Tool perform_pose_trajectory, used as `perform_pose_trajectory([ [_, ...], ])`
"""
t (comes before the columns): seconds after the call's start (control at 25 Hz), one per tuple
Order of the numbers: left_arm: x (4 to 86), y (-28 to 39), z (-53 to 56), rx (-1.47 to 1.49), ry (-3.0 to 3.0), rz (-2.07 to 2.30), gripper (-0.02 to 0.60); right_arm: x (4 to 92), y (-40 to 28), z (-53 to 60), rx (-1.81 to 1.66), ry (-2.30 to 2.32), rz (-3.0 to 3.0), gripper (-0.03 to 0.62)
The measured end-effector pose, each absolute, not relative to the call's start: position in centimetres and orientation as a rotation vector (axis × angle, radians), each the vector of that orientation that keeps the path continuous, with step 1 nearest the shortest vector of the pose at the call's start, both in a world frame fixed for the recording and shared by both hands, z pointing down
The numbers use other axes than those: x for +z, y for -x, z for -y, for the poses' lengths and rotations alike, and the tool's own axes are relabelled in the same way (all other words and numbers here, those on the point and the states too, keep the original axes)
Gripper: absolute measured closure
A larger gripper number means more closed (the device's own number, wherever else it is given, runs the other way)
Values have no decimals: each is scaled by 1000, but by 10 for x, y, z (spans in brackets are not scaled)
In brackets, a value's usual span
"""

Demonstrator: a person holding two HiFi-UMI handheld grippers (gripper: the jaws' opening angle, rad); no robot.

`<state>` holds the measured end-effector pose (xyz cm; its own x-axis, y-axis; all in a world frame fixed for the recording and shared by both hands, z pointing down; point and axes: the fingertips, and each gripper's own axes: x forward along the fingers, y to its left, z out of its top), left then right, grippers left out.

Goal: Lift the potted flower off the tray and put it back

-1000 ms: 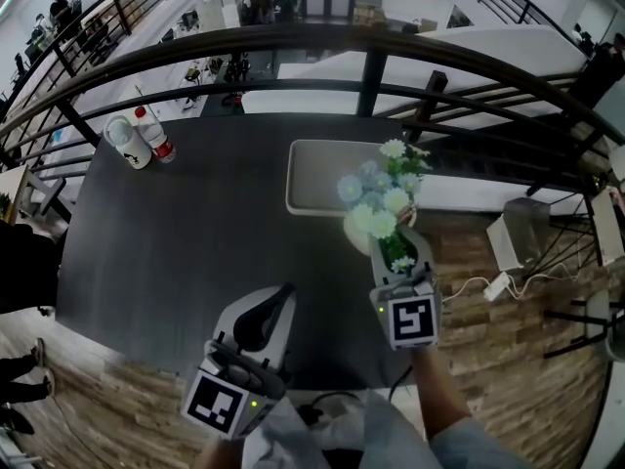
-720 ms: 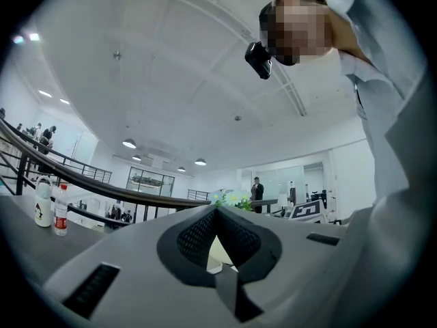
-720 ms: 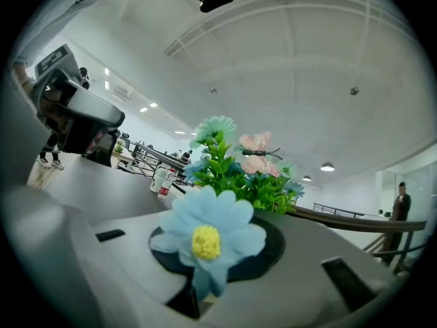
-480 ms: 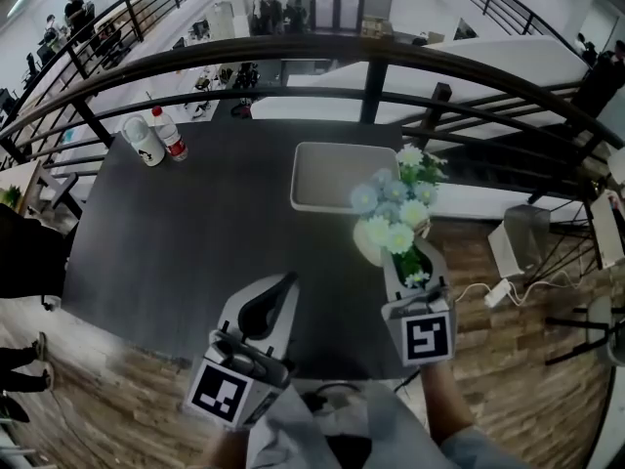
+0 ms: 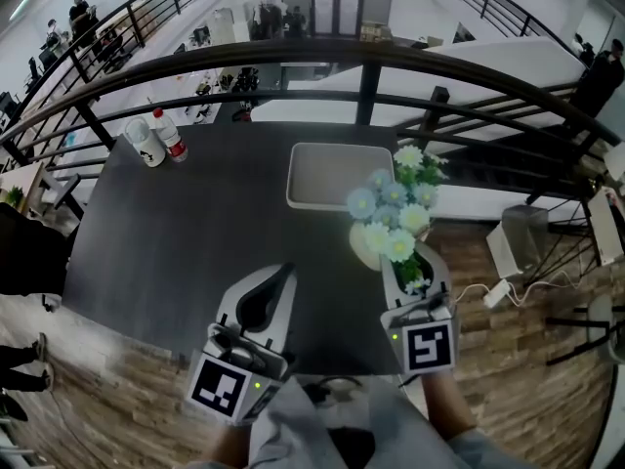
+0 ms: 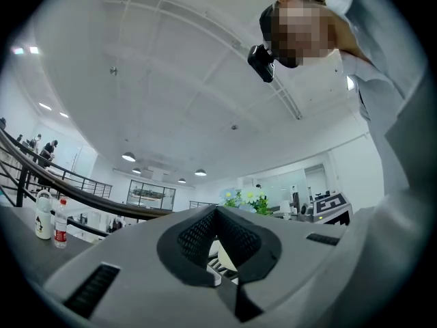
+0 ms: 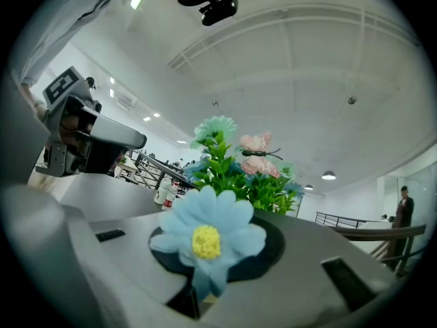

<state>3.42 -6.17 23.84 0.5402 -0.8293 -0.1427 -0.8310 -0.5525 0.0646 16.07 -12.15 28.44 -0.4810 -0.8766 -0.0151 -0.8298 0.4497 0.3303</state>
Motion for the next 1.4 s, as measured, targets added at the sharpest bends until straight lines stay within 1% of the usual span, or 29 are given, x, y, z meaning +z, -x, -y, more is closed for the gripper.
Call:
perform_pose_trajectory([
  [0.68, 244, -30, 62, 198, 2720, -1560, 583, 284, -162, 117, -453, -1492, 2547, 534],
  [0.8, 238, -34, 61, 241, 2719, -1519, 583, 285, -162, 117, -465, -1482, 2541, 534],
  [1.16, 237, -48, 63, 167, 2720, -1438, 583, 287, -164, 120, -449, -1490, 2533, 534],
  [1.4, 241, -48, 69, 183, 2742, -1455, 583, 291, -168, 126, -429, -1495, 2528, 534],
])
